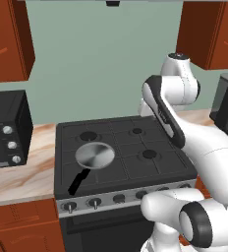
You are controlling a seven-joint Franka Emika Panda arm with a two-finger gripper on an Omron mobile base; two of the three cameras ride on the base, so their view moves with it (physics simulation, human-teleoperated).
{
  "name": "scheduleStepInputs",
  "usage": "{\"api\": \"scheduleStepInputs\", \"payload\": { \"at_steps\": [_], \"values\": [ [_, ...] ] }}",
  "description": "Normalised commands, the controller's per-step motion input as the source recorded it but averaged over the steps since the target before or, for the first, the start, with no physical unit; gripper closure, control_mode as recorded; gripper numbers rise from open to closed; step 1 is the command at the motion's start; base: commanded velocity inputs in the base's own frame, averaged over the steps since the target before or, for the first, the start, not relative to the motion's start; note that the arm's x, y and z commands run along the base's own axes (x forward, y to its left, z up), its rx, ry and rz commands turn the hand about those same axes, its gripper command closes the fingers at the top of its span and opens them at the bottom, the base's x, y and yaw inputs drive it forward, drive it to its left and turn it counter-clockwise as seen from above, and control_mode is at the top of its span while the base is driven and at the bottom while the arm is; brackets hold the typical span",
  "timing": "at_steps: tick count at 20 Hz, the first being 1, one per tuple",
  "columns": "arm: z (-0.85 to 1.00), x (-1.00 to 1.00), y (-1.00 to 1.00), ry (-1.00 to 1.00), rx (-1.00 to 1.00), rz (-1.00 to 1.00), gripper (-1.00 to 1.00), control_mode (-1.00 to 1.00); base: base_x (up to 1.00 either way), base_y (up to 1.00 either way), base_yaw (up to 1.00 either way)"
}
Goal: Put the bell pepper and garlic in the pan. Then turn on the front left burner and set the heat to medium.
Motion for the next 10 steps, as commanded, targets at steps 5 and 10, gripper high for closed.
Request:
{"api": "scheduleStepInputs", "payload": {
  "at_steps": [5, 10],
  "values": [
    [-0.04, 0.0, -0.42, 0.02, 0.0, -0.08, -1.0, -1.0, 0.0, 0.0, 0.0],
    [0.0, 0.01, -0.94, 0.03, 0.0, -0.09, -1.0, -1.0, 0.0, 0.0, 0.0]
  ]
}}
